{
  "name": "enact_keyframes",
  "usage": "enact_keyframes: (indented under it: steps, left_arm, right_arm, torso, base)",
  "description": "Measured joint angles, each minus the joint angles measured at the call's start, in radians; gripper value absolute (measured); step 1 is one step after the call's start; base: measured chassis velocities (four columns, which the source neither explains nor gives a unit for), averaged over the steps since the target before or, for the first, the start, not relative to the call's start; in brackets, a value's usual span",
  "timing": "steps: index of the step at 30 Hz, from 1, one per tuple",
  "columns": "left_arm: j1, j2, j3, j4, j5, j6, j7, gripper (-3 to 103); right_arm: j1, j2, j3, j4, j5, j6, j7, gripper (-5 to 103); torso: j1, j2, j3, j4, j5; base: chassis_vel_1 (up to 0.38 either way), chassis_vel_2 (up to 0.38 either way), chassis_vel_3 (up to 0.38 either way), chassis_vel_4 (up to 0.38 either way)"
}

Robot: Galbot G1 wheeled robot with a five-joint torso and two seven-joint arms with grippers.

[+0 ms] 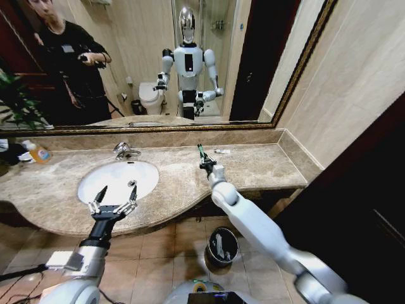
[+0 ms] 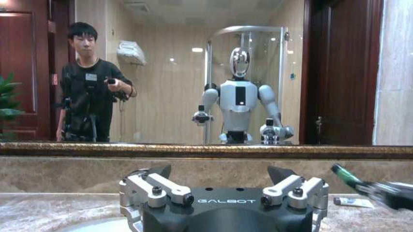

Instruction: Pick up the trash from the sink and place it in the trash bin.

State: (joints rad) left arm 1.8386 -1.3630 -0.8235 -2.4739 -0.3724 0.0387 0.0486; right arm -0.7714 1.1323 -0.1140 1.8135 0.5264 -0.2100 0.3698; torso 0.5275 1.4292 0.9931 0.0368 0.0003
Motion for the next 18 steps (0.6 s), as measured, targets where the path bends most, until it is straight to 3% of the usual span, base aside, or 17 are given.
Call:
enact_keyframes:
  steps: [6, 11, 13, 14, 17, 18]
  left_arm:
    - [0.000, 0.000, 0.000, 0.000, 0.000, 0.000, 0.000, 100]
    - [0.000, 0.000, 0.000, 0.000, 0.000, 0.000, 0.000, 100]
    - [0.000, 0.000, 0.000, 0.000, 0.000, 0.000, 0.000, 100]
    - [0.000, 0.000, 0.000, 0.000, 0.000, 0.000, 0.000, 100]
    - [0.000, 0.000, 0.000, 0.000, 0.000, 0.000, 0.000, 100]
    - [0.000, 0.000, 0.000, 0.000, 0.000, 0.000, 0.000, 100]
  right_arm:
    - [-0.211, -0.111, 0.115, 0.153, 0.004, 0.045, -0.056, 10]
    - [-0.316, -0.161, 0.185, 0.194, 0.000, 0.103, -0.099, 10]
    - [-0.393, -0.179, 0.218, 0.191, -0.007, 0.193, -0.134, 10]
    - [-0.393, -0.179, 0.218, 0.191, -0.007, 0.193, -0.134, 10]
    - [-0.553, -0.177, 0.321, 0.110, -0.029, 0.408, -0.340, 10]
    - [-0.579, -0.171, 0.346, 0.087, -0.034, 0.441, -0.384, 10]
  torso:
    - [0.000, 0.000, 0.000, 0.0000, -0.0001]
    - [0.000, 0.000, 0.000, 0.0001, -0.0001]
    - [0.000, 0.000, 0.000, -0.0001, -0.0001]
    - [0.000, 0.000, 0.000, -0.0001, -0.0001]
    - [0.000, 0.000, 0.000, 0.0000, 0.0000]
    - [0.000, 0.000, 0.000, -0.0001, 0.0001]
  base:
    - [0.000, 0.000, 0.000, 0.000]
    - [0.000, 0.000, 0.000, 0.000]
    - [0.000, 0.000, 0.000, 0.000]
    - [0.000, 0.000, 0.000, 0.000]
    - [0.000, 0.000, 0.000, 0.000]
    - [0.000, 0.000, 0.000, 0.000]
